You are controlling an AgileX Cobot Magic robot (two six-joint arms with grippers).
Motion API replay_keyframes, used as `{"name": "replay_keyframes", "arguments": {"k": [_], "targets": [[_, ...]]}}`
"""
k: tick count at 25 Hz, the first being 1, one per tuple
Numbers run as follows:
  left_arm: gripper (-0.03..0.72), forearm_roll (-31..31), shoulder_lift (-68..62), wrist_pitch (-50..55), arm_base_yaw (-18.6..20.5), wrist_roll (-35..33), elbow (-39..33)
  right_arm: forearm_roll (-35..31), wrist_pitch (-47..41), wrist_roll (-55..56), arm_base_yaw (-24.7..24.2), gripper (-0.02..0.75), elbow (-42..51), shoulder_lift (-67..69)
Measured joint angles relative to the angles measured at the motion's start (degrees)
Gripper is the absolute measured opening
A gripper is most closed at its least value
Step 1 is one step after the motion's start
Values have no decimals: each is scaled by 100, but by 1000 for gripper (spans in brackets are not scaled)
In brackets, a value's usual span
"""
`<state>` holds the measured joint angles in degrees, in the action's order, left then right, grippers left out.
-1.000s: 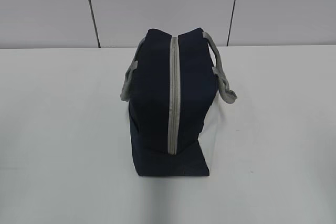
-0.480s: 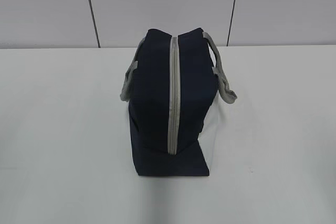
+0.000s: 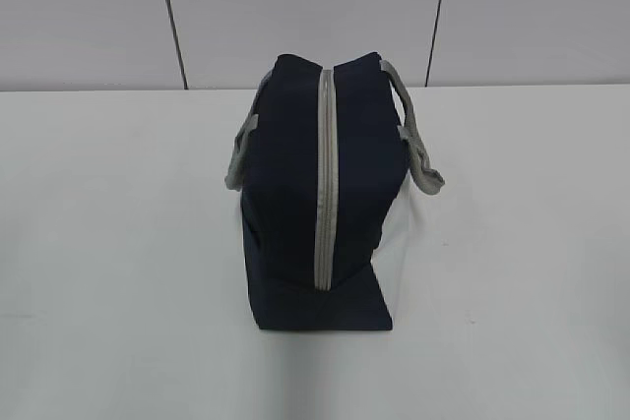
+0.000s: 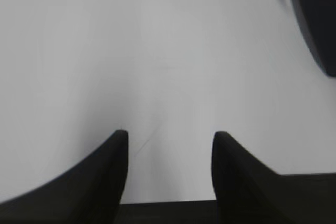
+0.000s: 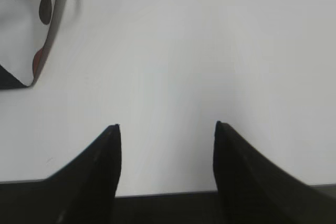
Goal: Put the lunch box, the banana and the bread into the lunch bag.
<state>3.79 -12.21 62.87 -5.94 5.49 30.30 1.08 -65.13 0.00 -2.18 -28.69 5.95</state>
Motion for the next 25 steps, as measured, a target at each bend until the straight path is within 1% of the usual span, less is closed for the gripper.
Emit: {"name": "replay_keyframes", "arguments": {"k": [5,11,25], "targets": [[371,0,607,5,200,0,0,0,0,0,-300,417,0,-642],[371,-6,1248,29,396,4,0,0,-14,0,-312,417,0,-695],[371,-6,1299,31,418,11,0,0,-24,0,-312,417,0,-703]]}}
